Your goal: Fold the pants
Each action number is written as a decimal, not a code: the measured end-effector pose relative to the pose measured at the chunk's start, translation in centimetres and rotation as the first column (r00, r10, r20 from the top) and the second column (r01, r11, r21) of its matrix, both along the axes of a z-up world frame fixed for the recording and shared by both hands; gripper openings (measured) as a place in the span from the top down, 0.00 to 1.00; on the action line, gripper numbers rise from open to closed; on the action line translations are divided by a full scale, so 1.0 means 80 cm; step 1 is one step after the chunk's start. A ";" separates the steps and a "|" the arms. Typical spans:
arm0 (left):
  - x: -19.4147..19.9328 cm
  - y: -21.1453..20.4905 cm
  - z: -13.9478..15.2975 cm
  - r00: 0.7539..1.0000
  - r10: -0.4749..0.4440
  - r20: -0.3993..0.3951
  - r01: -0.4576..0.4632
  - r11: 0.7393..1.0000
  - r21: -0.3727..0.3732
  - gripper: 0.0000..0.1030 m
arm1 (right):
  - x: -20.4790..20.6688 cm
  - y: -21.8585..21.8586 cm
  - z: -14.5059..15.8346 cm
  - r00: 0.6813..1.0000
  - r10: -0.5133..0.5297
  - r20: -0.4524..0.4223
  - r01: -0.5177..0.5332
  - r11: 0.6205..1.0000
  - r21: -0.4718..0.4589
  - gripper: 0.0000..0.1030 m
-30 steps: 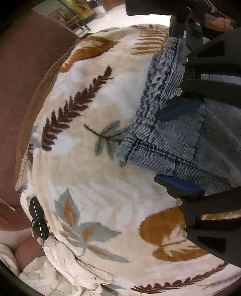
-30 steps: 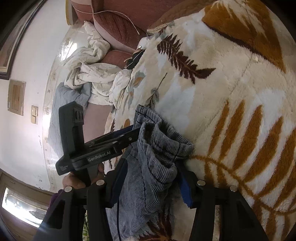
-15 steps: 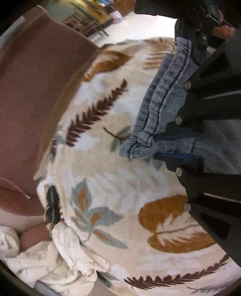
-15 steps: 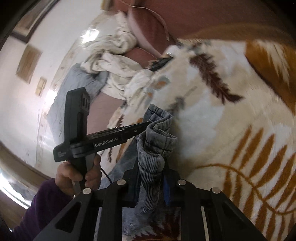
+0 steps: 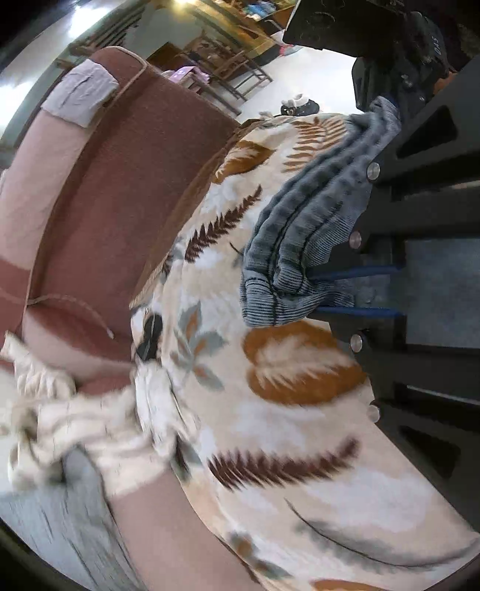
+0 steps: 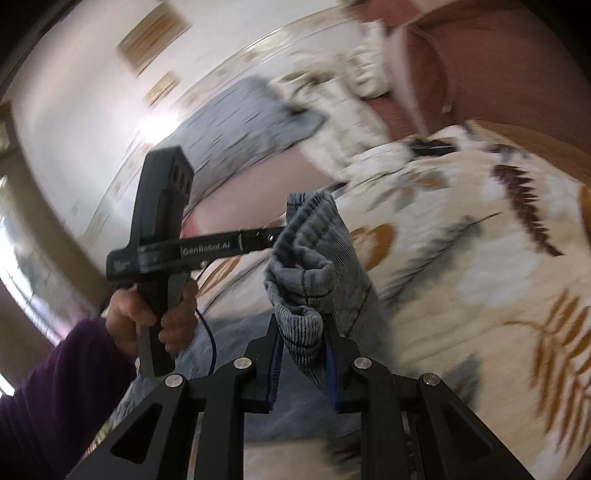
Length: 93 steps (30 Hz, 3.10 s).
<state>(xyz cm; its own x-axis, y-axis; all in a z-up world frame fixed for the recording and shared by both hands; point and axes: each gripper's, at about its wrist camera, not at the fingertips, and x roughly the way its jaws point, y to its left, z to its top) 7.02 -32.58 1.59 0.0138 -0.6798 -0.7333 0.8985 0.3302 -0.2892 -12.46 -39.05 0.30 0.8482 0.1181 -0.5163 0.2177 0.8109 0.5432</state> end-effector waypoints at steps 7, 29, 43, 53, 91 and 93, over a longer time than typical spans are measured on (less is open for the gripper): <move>0.025 0.128 -0.046 0.981 0.196 -0.003 -0.193 0.972 0.132 0.87 | 0.040 0.086 -0.042 0.959 0.254 -0.125 -0.241 0.965 0.105 0.75; -0.117 0.138 -0.065 0.956 0.294 -0.016 -0.288 0.945 0.158 0.86 | 0.053 -0.006 -0.119 0.985 0.033 -0.172 0.061 0.858 0.511 0.28; -0.169 0.244 -0.026 0.802 0.575 0.161 -0.585 0.810 0.026 0.85 | 0.060 0.040 -0.075 0.989 0.076 -0.127 -0.026 0.935 0.355 0.27; -0.169 0.373 0.003 0.522 0.806 0.279 -0.817 0.566 -0.107 0.37 | 0.076 0.148 -0.042 0.973 0.209 -0.100 -0.196 0.972 0.131 0.27; -0.166 0.436 0.007 0.288 0.852 0.438 -0.936 0.347 -0.060 0.27 | 0.074 0.229 -0.034 0.963 0.238 -0.127 -0.254 0.959 -0.123 0.26; -0.164 0.436 0.005 0.299 0.857 0.420 -0.934 0.353 -0.056 0.27 | 0.070 0.233 -0.037 0.963 0.248 -0.108 -0.263 0.952 -0.157 0.26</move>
